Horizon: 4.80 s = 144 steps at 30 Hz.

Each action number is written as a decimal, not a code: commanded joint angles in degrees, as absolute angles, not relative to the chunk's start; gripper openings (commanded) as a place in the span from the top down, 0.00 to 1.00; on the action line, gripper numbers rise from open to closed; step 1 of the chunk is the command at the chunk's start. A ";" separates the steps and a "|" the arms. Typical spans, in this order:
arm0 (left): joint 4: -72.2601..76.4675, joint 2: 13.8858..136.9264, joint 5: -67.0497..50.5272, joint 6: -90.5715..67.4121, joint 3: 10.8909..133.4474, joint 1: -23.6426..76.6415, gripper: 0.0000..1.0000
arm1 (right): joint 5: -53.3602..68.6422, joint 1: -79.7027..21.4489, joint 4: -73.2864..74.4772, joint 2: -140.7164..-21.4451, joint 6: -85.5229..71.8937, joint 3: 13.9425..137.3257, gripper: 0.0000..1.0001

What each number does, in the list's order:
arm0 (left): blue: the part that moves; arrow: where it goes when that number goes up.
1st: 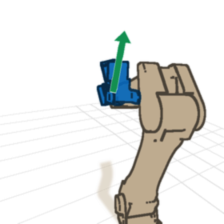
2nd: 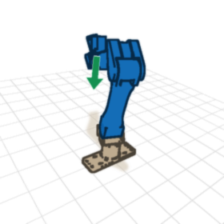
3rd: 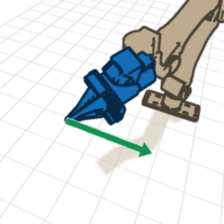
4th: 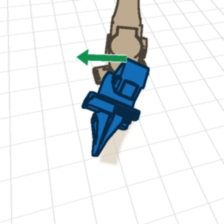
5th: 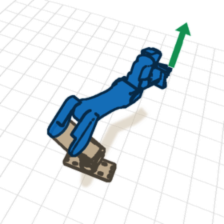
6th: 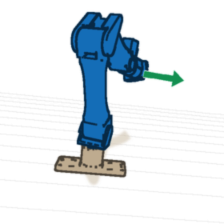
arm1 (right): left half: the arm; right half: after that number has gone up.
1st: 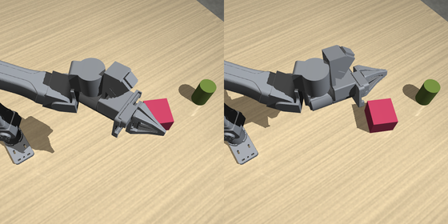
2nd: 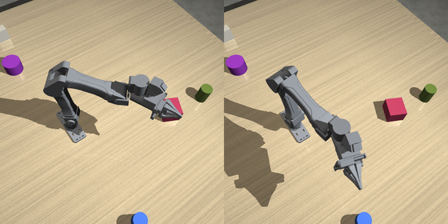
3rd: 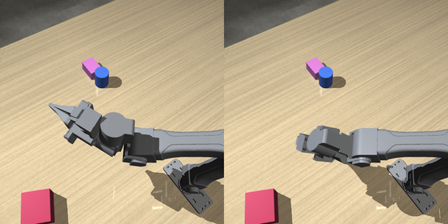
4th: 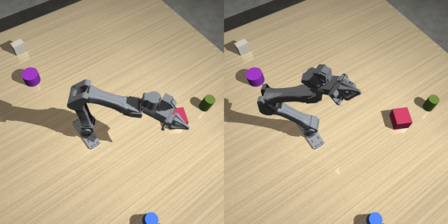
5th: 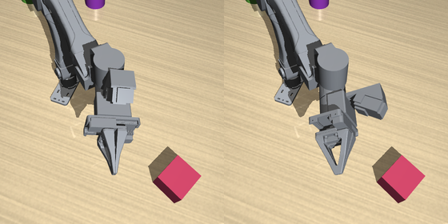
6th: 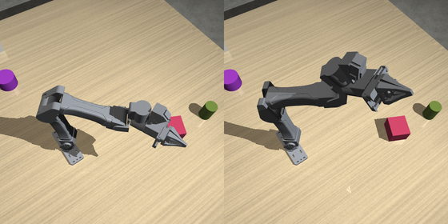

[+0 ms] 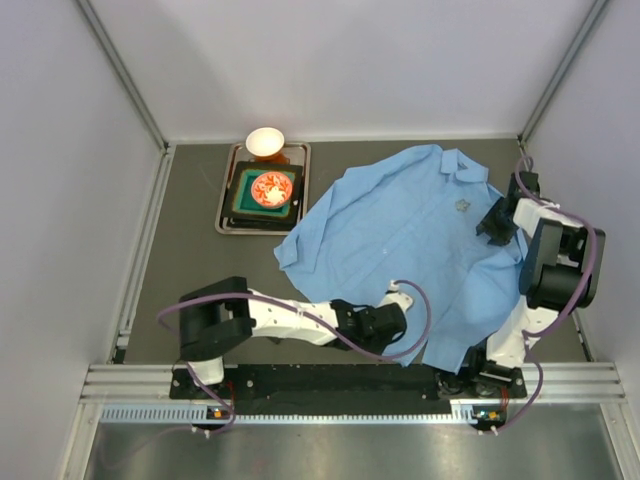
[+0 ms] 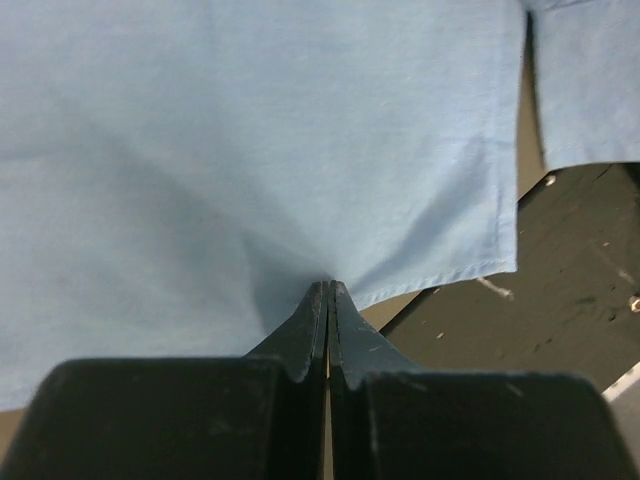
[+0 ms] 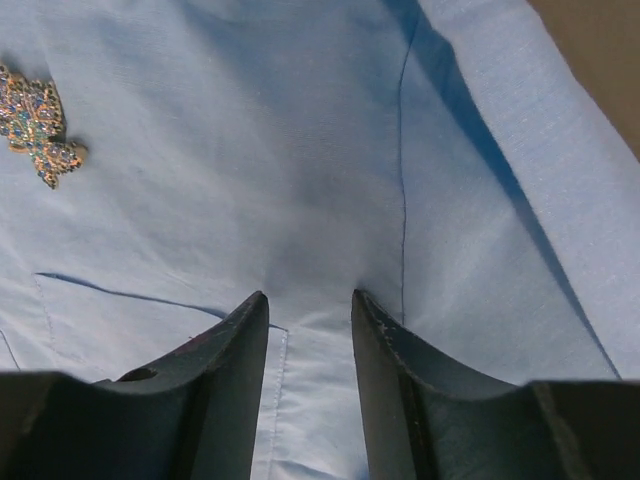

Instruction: Remove the brooch from the garment

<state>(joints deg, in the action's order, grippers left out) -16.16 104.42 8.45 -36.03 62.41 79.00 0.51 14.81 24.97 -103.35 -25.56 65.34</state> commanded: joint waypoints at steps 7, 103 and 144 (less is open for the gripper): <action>-23.64 97.83 6.94 -36.57 53.61 73.56 1.00 | -5.80 15.64 26.81 -94.14 -23.39 60.47 0.46; 19.61 155.48 -32.87 -35.95 132.89 50.89 0.66 | -2.02 19.07 14.50 -95.97 -27.07 56.60 0.53; 17.04 152.22 -25.31 -22.85 131.13 54.22 0.64 | 6.08 16.08 14.67 -92.39 -28.57 56.08 0.54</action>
